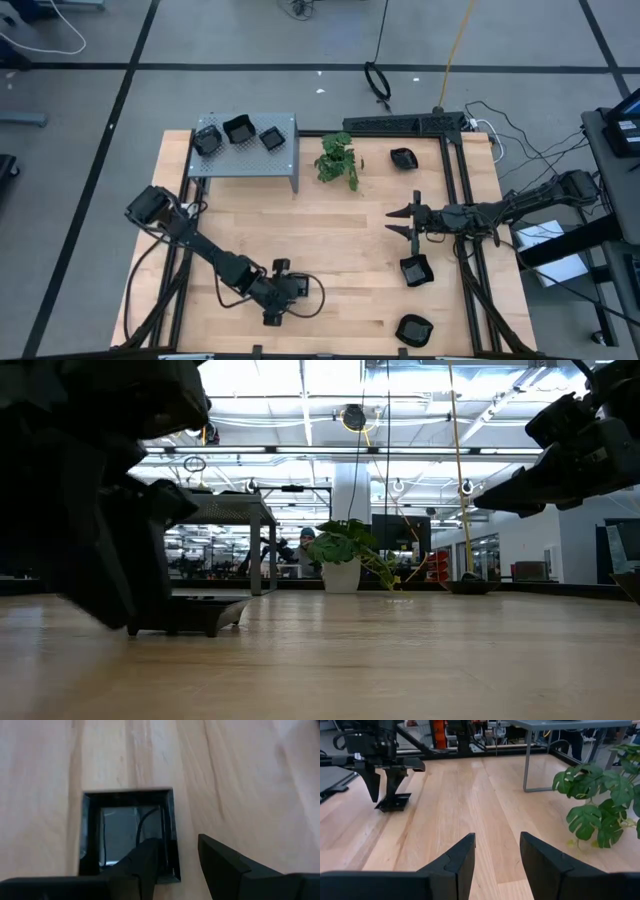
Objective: Pick & Place Mini shaped plates
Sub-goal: Stack the black square plate on top of the black square plate on the shelf
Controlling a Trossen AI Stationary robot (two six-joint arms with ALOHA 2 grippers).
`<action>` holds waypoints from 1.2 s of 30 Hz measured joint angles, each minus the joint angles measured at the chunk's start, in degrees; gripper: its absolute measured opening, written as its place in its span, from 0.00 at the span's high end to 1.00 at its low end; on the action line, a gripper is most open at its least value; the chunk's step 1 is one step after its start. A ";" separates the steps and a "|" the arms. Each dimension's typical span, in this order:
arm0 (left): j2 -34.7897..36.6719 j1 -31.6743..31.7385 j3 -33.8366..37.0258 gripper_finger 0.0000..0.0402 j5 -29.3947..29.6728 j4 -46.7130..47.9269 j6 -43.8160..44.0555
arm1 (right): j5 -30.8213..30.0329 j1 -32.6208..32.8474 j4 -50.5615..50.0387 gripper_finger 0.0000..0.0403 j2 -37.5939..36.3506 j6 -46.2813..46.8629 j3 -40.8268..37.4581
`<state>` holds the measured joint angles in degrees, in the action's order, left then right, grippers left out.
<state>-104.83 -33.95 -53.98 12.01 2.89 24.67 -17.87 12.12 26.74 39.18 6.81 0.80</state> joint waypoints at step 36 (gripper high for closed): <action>-1.96 1.65 -7.71 0.98 5.57 8.34 -10.75 | 0.02 -0.02 -0.02 0.64 -0.03 0.00 0.00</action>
<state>-106.79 -32.30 -61.68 17.58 11.23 13.91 -17.85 12.10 26.72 39.16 6.81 0.80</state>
